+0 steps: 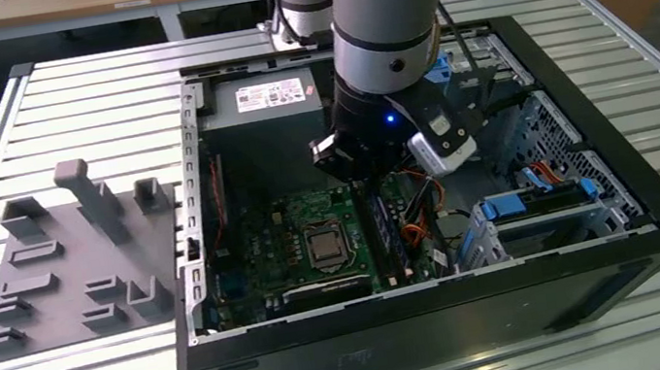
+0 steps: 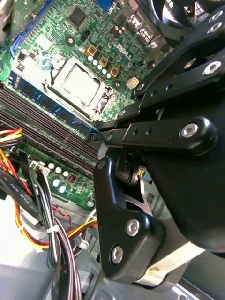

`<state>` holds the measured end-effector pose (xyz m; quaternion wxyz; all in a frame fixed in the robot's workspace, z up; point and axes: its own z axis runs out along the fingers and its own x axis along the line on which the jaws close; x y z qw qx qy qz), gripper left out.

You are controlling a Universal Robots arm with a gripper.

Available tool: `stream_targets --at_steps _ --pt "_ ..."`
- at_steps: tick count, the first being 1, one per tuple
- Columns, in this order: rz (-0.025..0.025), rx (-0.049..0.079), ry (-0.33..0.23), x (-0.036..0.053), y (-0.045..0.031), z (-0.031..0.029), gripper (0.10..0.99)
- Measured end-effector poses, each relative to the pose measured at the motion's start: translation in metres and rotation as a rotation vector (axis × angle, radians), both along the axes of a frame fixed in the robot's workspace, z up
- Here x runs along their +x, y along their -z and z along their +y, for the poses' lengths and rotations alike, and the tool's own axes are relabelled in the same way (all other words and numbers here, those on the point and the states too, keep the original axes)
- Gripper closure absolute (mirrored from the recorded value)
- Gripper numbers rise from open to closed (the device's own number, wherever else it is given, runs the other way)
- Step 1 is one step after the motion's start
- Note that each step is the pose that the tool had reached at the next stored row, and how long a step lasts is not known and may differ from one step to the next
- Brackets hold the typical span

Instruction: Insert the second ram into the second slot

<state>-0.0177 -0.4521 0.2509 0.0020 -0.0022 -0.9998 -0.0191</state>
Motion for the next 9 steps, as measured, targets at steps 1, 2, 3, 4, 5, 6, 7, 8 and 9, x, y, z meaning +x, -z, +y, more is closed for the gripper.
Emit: stream_targets --at_steps 1,2,3,4,5,6,7,8,9 --pt "0.0008 0.0 0.0 0.0 0.0013 -0.0001 0.949" --pt "0.0017 0.0 0.0 0.0001 0.0026 -0.0001 0.949" --pt "0.0021 0.0 0.0 0.0 0.0038 -0.0002 0.949" --pt "0.0024 0.0 0.0 0.0 0.005 -0.0003 0.949" --pt "0.0026 0.0 0.001 0.0001 0.0058 -0.0008 0.949" --pt "0.0025 0.0 0.001 0.0001 0.0063 -0.0012 0.949" --pt "0.0025 0.0 0.001 0.0 0.0069 -0.0014 0.949" --pt "0.0025 0.0 0.001 0.0 0.0074 -0.0015 0.949" --pt "0.0025 0.0 0.001 0.0 0.0082 -0.0015 0.949"
